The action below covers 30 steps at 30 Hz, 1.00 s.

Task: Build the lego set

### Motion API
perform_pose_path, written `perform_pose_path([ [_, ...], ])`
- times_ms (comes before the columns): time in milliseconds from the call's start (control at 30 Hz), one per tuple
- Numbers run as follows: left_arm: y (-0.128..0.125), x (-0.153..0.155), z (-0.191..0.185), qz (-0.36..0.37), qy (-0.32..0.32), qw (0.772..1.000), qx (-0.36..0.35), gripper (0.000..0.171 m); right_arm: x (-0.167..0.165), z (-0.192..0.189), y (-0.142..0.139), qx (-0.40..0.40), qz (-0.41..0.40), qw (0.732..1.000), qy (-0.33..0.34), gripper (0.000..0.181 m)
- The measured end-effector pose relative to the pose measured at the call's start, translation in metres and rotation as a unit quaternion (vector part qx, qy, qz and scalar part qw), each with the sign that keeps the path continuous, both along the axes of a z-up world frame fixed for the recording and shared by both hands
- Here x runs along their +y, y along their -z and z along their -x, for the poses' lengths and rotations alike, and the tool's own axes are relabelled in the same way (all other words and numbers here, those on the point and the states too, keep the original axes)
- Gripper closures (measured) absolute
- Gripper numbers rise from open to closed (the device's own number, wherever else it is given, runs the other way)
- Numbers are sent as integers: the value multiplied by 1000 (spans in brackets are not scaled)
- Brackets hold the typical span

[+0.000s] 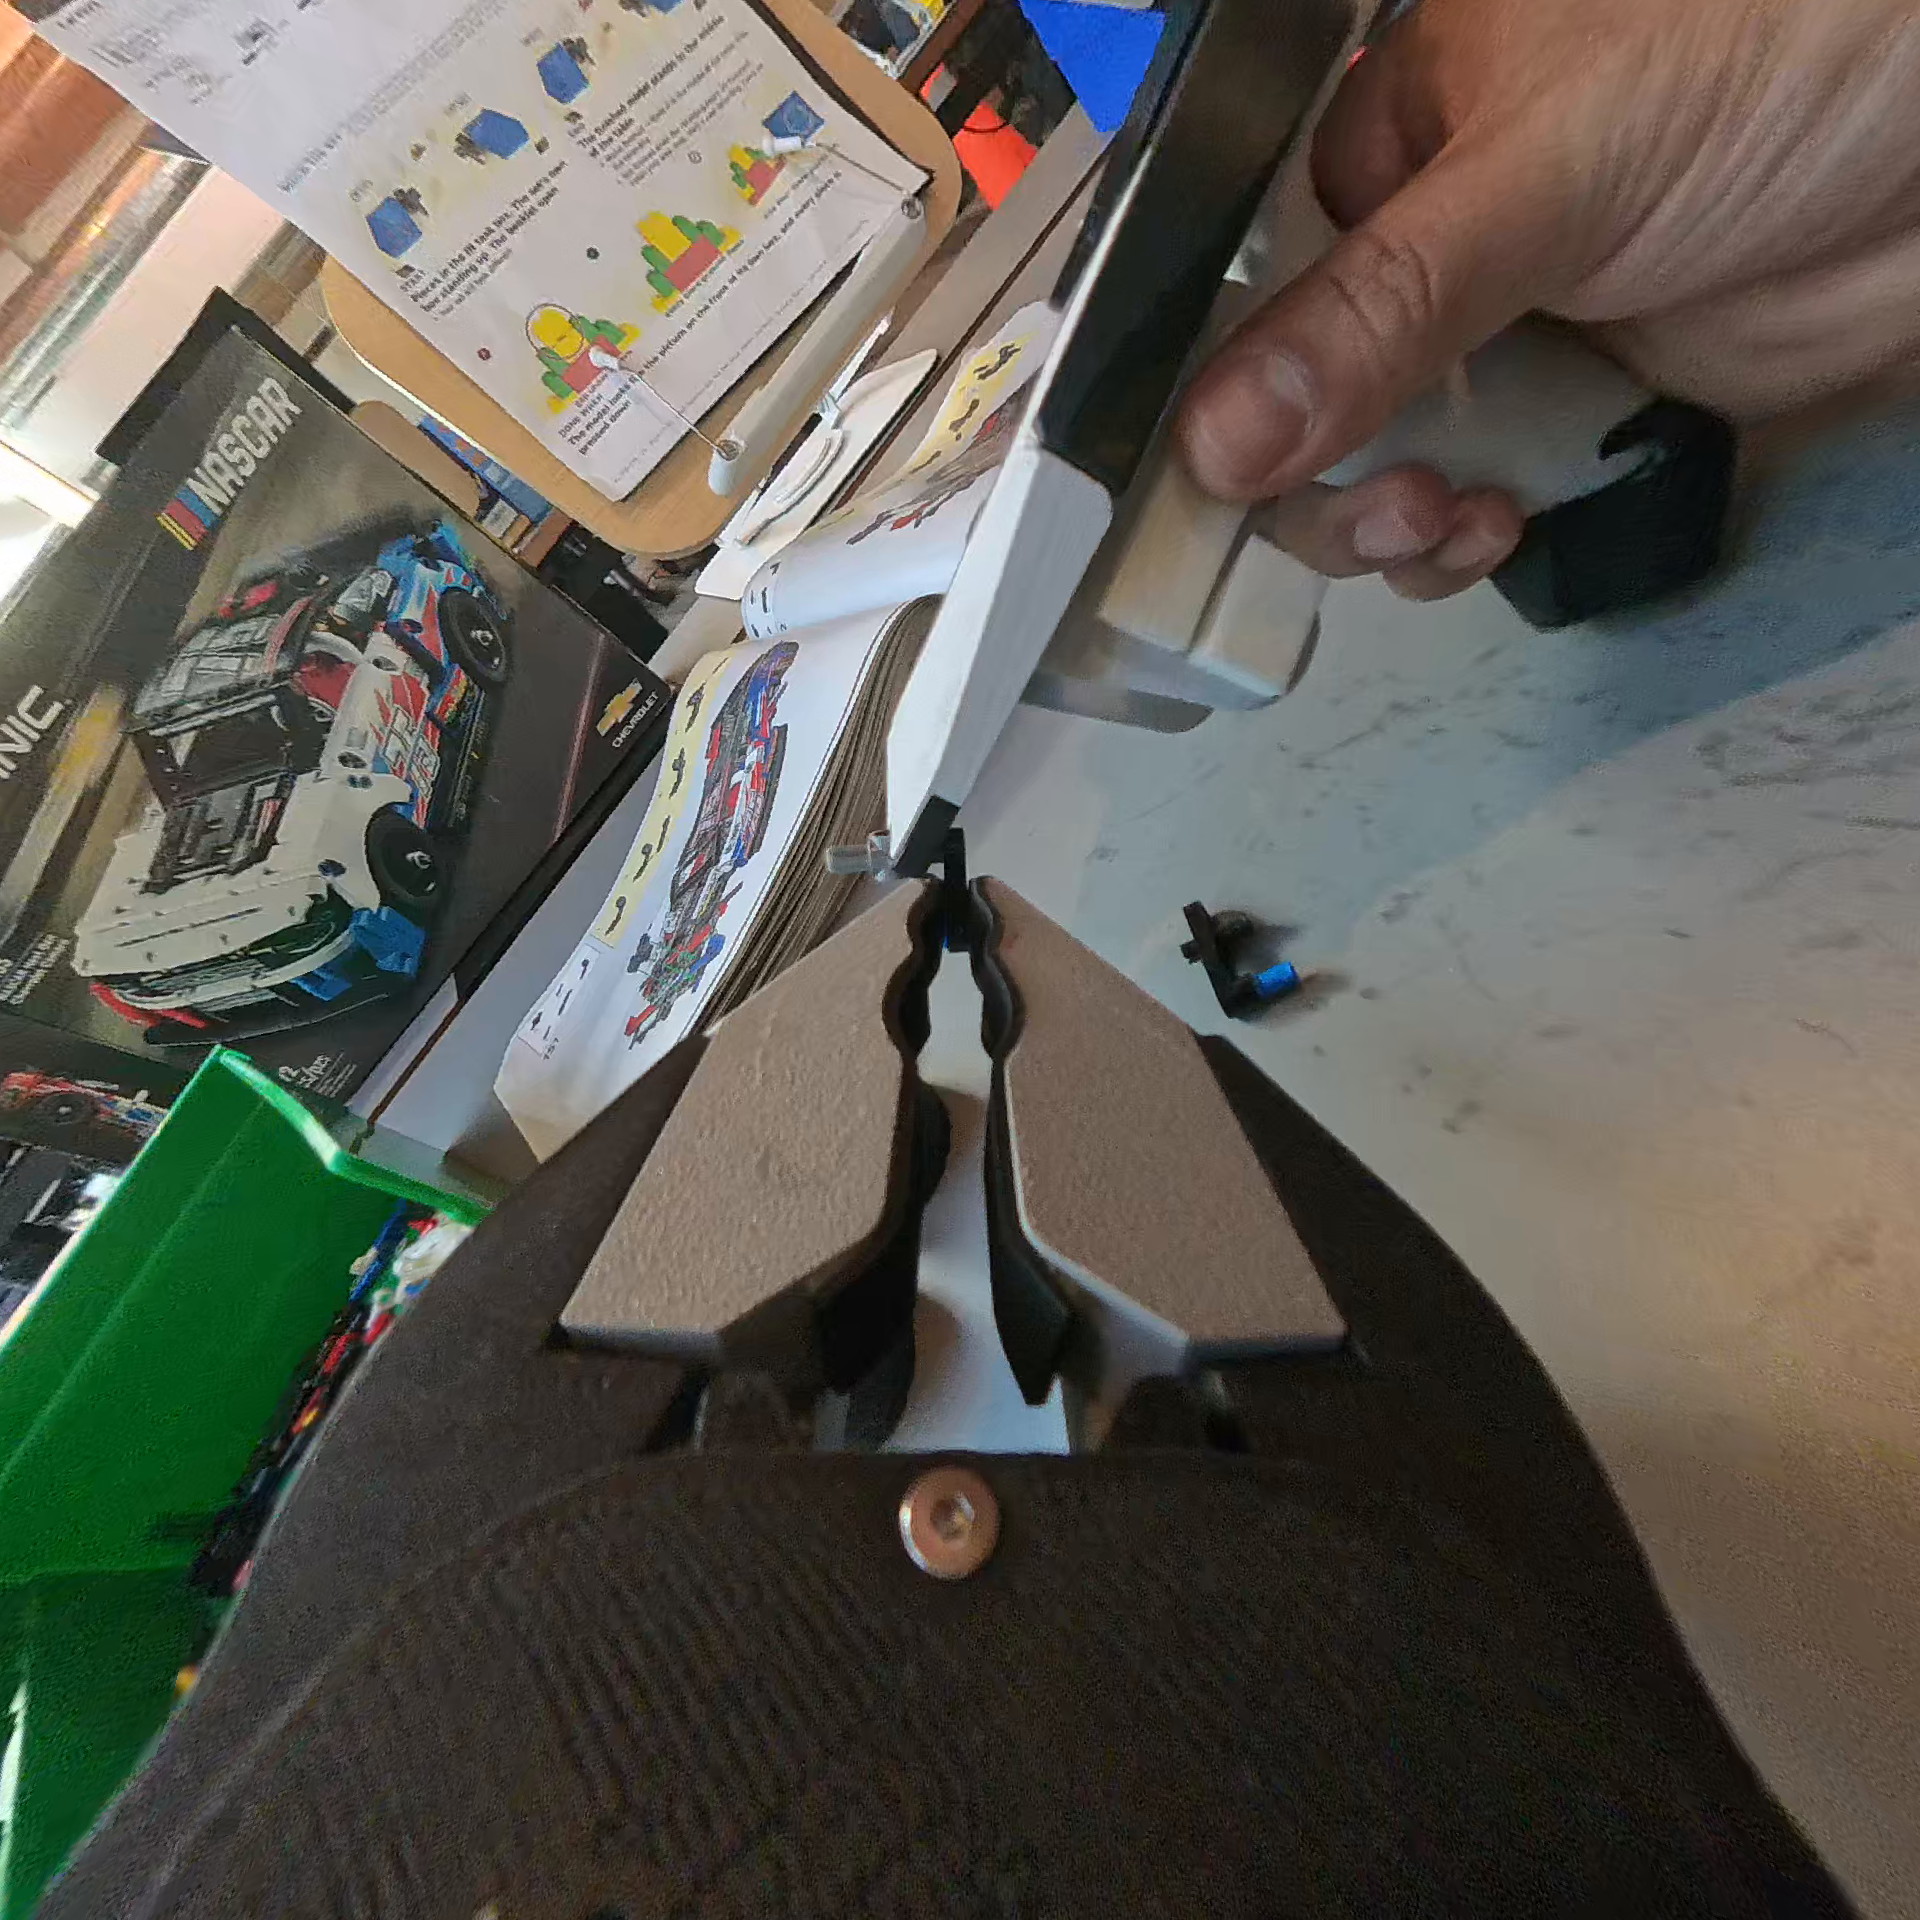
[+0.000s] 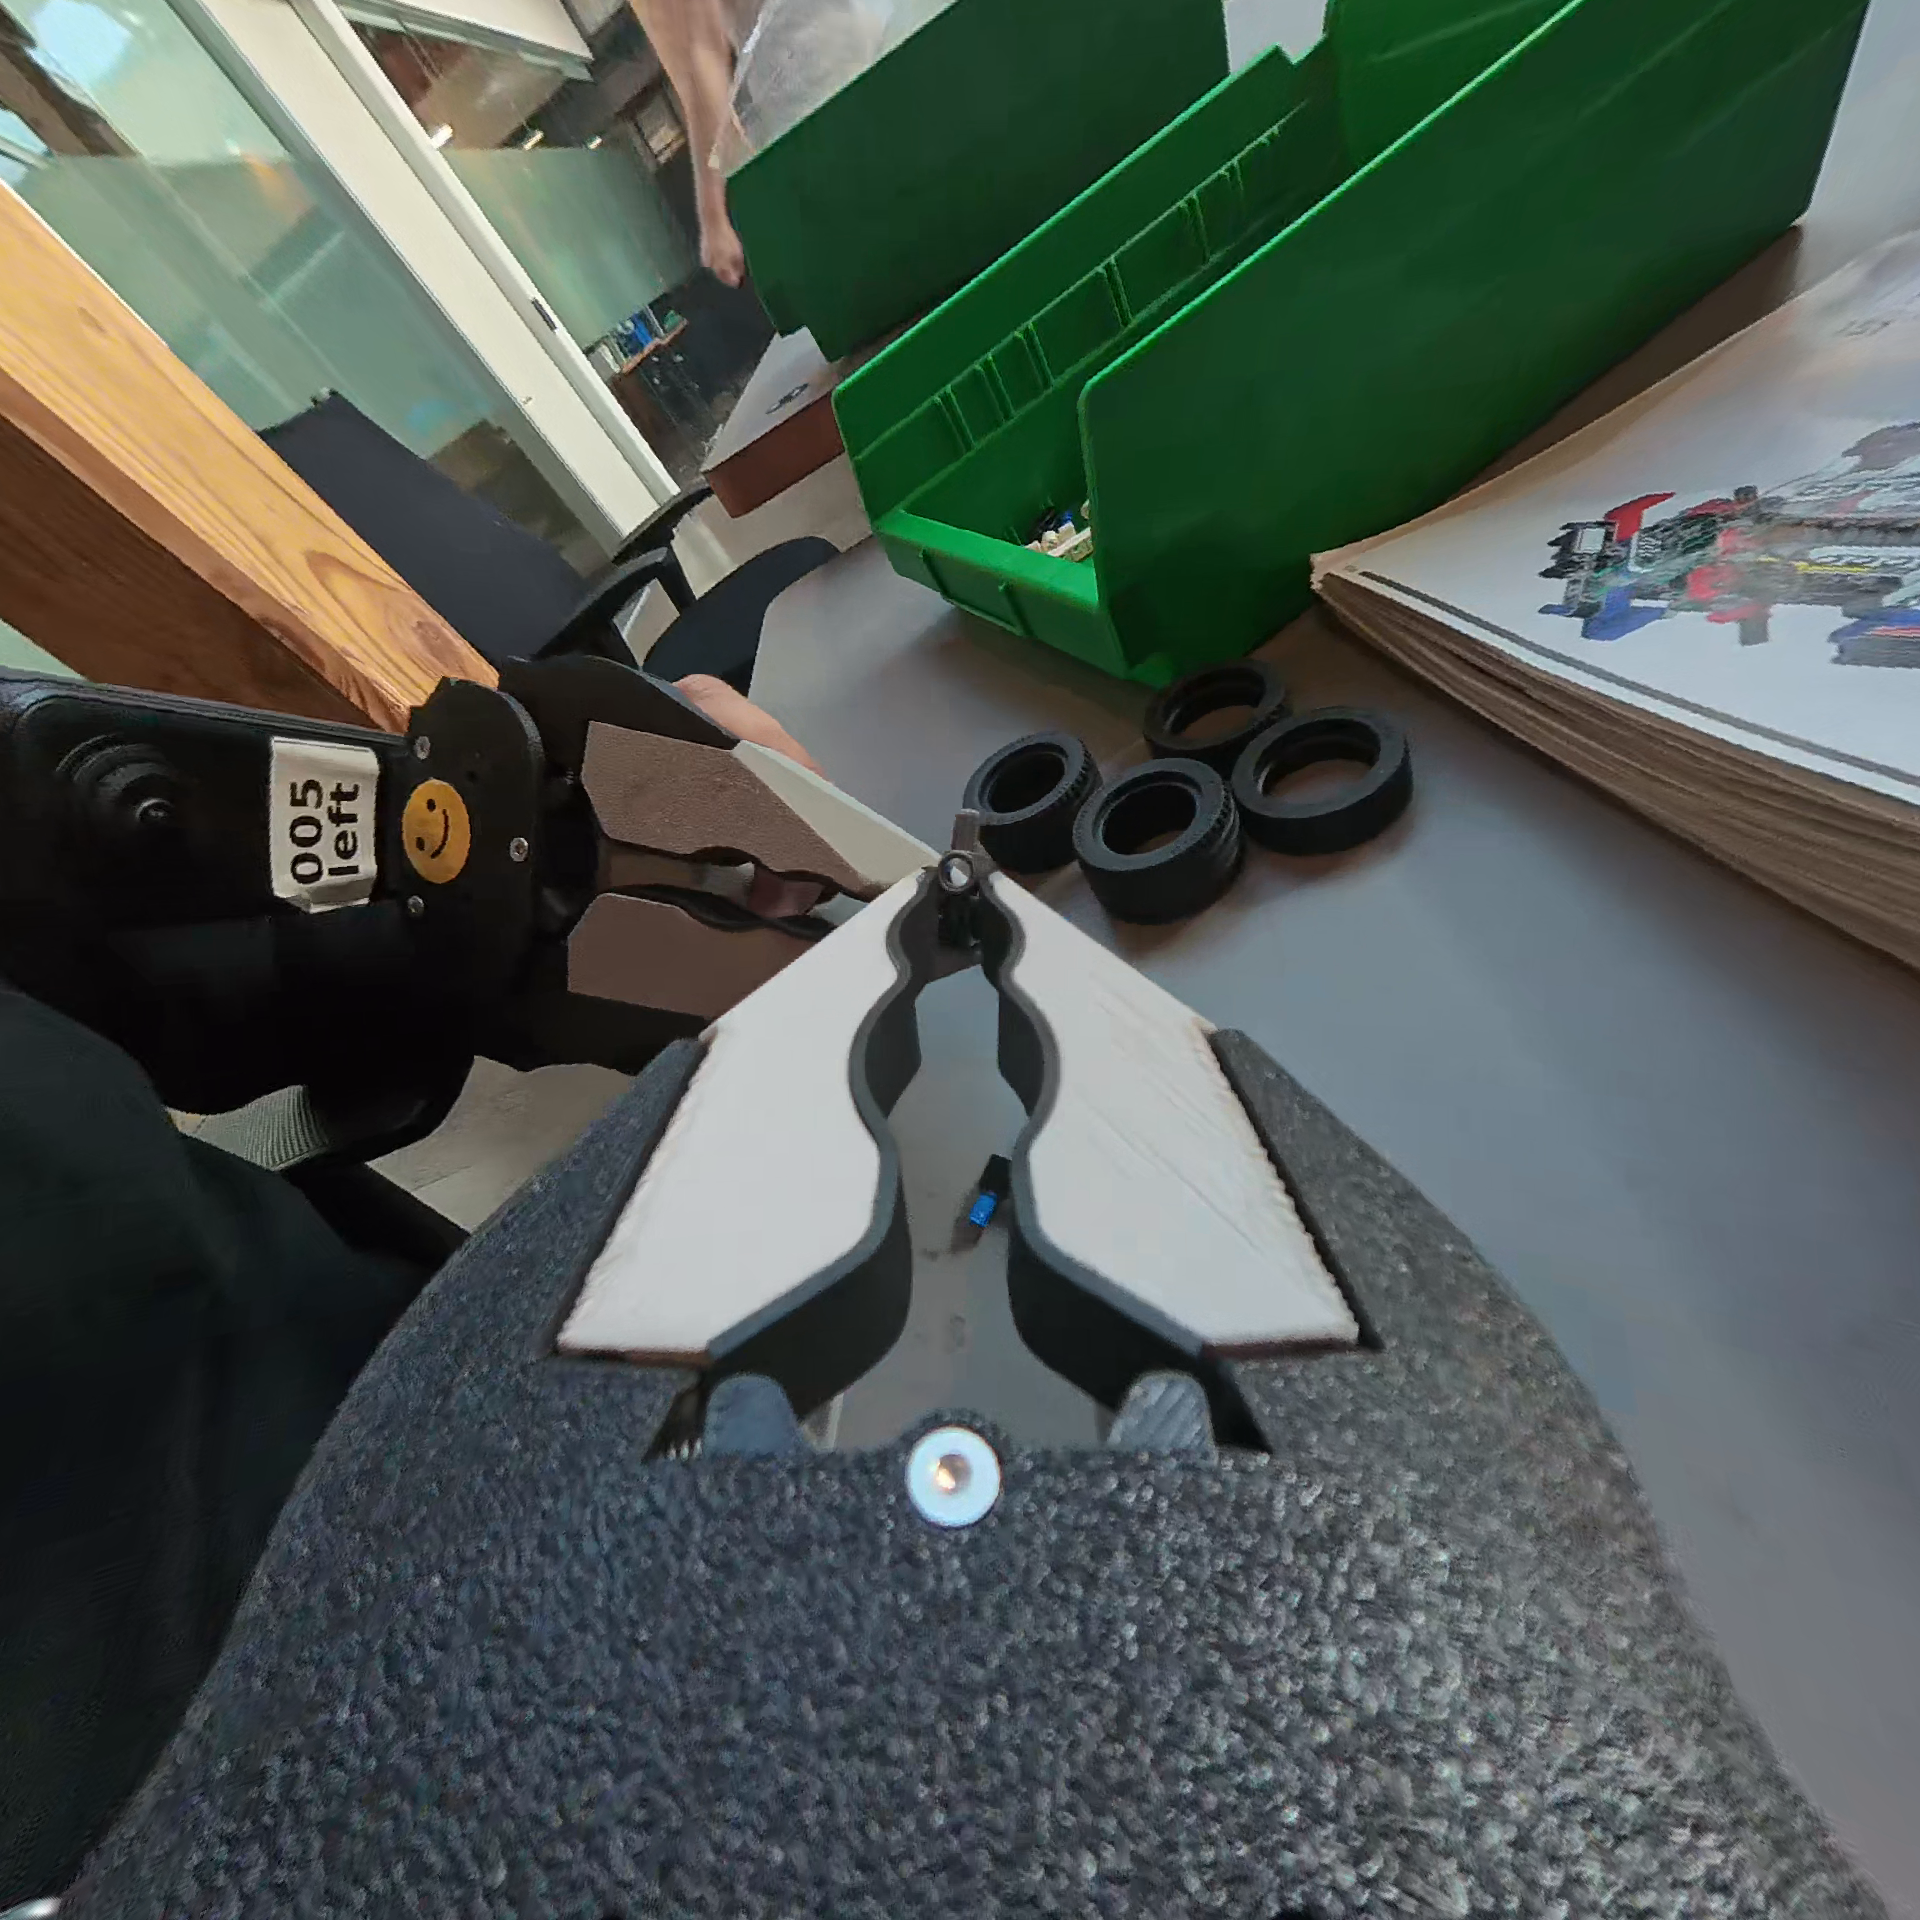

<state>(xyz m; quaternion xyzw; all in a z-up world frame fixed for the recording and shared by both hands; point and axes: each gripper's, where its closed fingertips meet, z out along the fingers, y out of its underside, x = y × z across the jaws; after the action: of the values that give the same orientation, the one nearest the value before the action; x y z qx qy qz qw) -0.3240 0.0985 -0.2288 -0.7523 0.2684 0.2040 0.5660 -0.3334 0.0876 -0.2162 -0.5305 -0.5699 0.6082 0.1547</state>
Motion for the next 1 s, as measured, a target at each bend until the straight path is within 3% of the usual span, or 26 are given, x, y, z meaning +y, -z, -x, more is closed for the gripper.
perform_pose_path([
  [200,-1,0,2,5,6,999,-54,166,0,5,-3,16,-23,999,18,176],
  [300,12,0,9,44,-9,999,-25,170,2,11,10,-5,-109,993,49,177],
  [367,18,3,14,52,-28,998,23,170,8,16,17,-7,-216,973,85,178],
  [467,11,7,22,44,-47,998,-22,170,14,27,12,7,-301,944,132,178],
  [667,-4,10,43,9,-73,989,-128,169,18,52,-4,38,-253,951,175,180],
  [700,7,5,7,66,25,985,-158,170,35,55,-14,58,-221,946,232,180],
  [733,17,4,-14,89,39,990,-99,171,50,56,-38,106,-139,949,262,179],
  [767,22,7,-25,72,33,997,18,170,60,59,-57,140,-33,957,251,179],
  [800,22,12,-25,56,21,997,49,171,63,66,-56,131,9,966,224,177],
  [900,11,14,13,62,-31,991,-114,170,57,65,-35,90,-35,978,186,175],
  [1000,8,16,27,46,-59,992,-104,170,52,58,-27,77,-32,984,156,176],
])
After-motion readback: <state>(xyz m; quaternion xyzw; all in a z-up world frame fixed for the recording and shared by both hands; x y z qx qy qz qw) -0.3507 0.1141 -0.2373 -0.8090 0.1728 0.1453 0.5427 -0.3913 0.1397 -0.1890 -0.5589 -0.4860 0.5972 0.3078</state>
